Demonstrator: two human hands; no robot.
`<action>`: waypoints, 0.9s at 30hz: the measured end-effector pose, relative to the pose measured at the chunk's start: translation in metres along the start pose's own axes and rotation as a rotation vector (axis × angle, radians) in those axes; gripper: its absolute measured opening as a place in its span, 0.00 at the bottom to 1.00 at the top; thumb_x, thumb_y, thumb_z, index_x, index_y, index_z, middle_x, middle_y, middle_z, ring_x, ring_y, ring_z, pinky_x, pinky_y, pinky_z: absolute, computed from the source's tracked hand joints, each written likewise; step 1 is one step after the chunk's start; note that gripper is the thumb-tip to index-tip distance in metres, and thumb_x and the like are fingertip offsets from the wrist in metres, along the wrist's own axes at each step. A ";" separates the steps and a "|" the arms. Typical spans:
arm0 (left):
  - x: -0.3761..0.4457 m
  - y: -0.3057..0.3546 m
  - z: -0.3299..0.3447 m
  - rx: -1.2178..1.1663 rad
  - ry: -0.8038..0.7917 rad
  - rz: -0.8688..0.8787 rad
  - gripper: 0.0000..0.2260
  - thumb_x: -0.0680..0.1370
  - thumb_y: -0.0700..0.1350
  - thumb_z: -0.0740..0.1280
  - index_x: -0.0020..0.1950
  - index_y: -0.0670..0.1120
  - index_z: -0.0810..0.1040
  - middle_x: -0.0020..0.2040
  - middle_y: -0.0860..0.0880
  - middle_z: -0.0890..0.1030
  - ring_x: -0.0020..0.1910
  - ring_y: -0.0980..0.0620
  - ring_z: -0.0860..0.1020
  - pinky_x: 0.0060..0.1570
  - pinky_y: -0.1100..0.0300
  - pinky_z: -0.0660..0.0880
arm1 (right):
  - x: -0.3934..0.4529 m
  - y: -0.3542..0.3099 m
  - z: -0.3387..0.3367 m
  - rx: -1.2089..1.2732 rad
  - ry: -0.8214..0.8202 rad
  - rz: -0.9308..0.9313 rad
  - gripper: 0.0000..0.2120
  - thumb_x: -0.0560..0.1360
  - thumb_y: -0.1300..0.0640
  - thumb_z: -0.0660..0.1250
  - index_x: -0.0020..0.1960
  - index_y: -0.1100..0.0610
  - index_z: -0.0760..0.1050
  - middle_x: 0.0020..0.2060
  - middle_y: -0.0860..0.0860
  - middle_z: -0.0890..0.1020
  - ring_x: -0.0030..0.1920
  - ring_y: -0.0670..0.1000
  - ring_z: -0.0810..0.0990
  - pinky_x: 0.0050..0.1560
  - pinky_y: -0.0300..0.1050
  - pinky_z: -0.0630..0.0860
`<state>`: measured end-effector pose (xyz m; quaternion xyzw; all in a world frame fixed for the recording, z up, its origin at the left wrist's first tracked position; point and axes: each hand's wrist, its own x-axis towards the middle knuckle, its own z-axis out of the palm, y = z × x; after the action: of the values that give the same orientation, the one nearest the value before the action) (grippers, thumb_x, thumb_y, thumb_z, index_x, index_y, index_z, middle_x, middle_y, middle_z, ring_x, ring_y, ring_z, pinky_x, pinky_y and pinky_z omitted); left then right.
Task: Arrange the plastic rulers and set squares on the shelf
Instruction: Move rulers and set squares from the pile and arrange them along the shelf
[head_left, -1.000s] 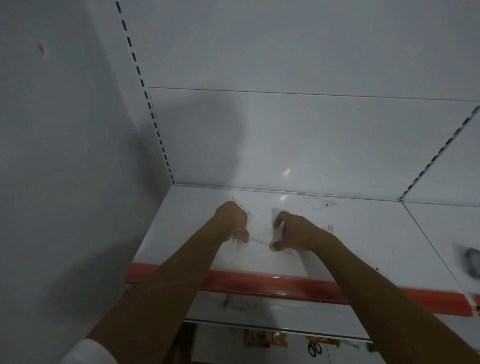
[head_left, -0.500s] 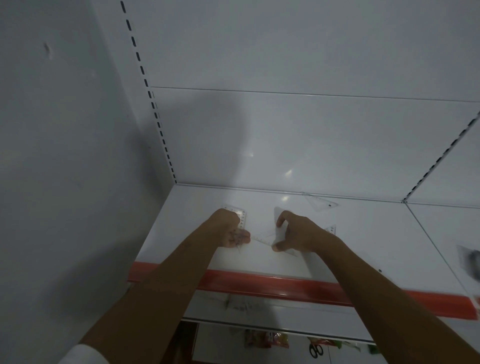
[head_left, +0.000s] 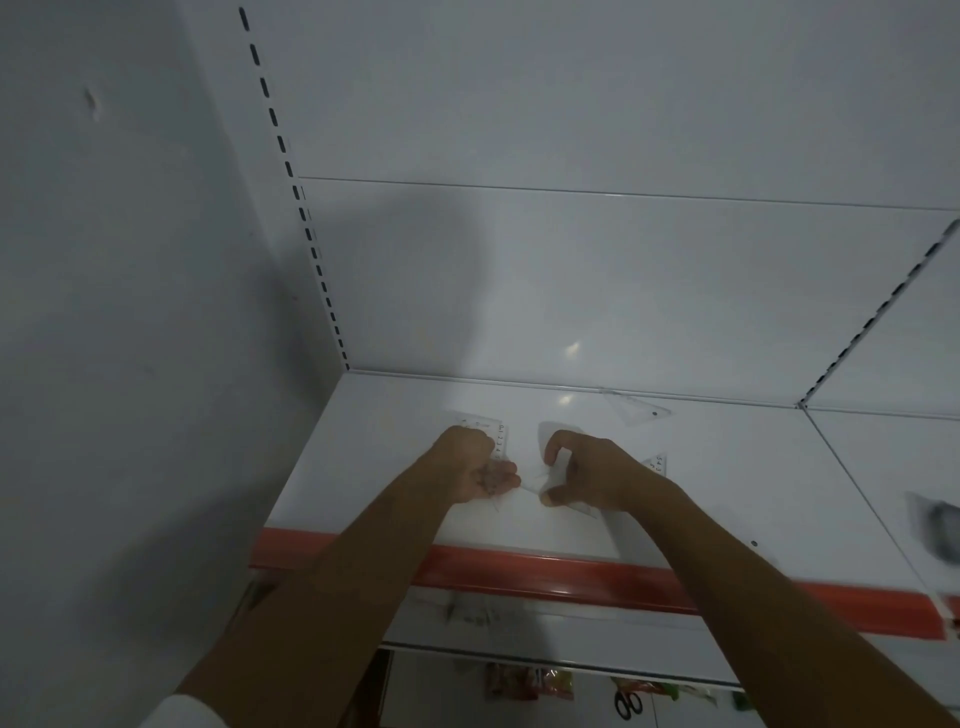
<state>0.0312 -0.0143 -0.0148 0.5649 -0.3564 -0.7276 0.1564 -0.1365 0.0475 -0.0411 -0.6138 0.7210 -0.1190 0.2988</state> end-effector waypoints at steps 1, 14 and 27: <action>0.001 -0.001 0.002 0.017 0.009 0.004 0.11 0.84 0.38 0.52 0.64 0.36 0.66 0.47 0.36 0.79 0.50 0.39 0.81 0.37 0.53 0.78 | 0.000 0.000 0.000 -0.004 0.001 -0.001 0.20 0.66 0.51 0.77 0.51 0.51 0.71 0.39 0.42 0.72 0.44 0.48 0.73 0.40 0.40 0.68; -0.002 0.007 0.003 0.212 0.034 -0.035 0.15 0.84 0.37 0.51 0.44 0.32 0.72 0.39 0.36 0.77 0.39 0.42 0.80 0.44 0.51 0.78 | 0.001 0.003 0.004 0.018 0.029 0.056 0.22 0.64 0.49 0.78 0.52 0.50 0.71 0.43 0.47 0.76 0.45 0.50 0.75 0.44 0.43 0.72; -0.007 0.010 0.001 0.187 0.051 0.005 0.14 0.83 0.36 0.51 0.56 0.28 0.72 0.60 0.30 0.76 0.59 0.36 0.78 0.50 0.50 0.77 | 0.000 0.003 0.005 0.014 0.026 0.053 0.22 0.65 0.49 0.78 0.52 0.51 0.70 0.42 0.47 0.76 0.44 0.50 0.75 0.43 0.43 0.72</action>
<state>0.0309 -0.0167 -0.0034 0.5945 -0.4202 -0.6761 0.1137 -0.1363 0.0487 -0.0468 -0.5907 0.7400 -0.1242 0.2966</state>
